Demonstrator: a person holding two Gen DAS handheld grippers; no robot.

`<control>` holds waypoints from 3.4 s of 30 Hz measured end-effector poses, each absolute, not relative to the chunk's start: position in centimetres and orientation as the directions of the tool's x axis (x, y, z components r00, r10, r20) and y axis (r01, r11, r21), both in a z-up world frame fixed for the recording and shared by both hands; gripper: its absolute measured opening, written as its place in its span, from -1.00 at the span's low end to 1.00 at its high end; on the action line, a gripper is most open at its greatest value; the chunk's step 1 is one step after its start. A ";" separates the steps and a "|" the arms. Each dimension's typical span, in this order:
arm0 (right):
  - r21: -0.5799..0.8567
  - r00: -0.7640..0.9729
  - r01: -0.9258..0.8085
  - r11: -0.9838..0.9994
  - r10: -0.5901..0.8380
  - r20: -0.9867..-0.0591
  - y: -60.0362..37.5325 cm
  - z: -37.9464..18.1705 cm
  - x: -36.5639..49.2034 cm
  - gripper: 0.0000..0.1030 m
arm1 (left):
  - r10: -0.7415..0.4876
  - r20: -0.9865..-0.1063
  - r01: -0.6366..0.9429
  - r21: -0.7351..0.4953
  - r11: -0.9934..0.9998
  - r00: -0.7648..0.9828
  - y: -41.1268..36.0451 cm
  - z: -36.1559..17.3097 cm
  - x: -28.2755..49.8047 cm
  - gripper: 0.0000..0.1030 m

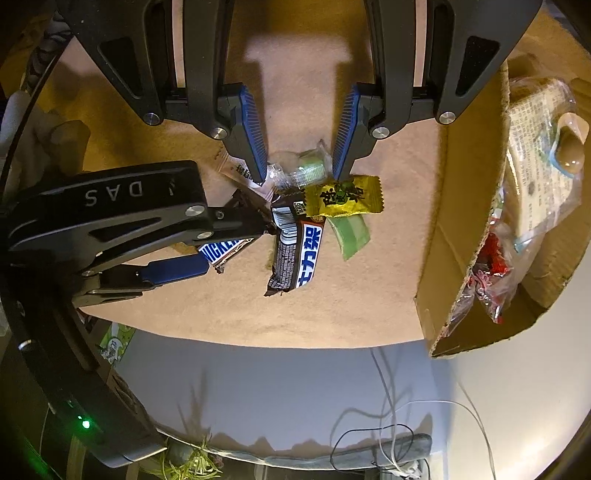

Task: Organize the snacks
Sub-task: 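Return both tools to the table and close the right tool on the Snickers bar, then carry the Snickers bar with the right tool into the box and release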

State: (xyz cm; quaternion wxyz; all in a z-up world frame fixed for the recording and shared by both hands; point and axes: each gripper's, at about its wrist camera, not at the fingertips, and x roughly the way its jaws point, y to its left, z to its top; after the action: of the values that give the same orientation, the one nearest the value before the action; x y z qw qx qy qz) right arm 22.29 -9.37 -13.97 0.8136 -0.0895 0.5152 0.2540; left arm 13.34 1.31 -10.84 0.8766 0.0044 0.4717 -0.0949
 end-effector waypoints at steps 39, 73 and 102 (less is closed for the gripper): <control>0.187 0.376 -0.450 0.873 0.375 -0.847 -12.4 -11.3 19.8 0.06 | -0.204 -0.779 0.155 -0.138 0.978 0.593 4.0 -8.8 11.5 -0.72; 0.197 0.337 -0.628 0.753 0.492 -0.803 2.5 -4.9 18.2 0.07 | -0.062 -0.713 -0.050 -0.135 0.990 0.698 18.9 -4.1 7.6 -0.73; 0.209 0.303 -0.657 0.725 0.507 -0.807 7.2 -5.4 19.5 0.43 | -0.047 -0.725 -0.099 -0.158 0.982 0.687 21.4 -5.1 7.8 -0.13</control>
State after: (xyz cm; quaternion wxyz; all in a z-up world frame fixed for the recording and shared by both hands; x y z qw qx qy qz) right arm 19.50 7.20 -5.40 0.8033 -0.0800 0.4660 0.3623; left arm 7.78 21.40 -5.05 0.9137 -0.0926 0.3954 0.0141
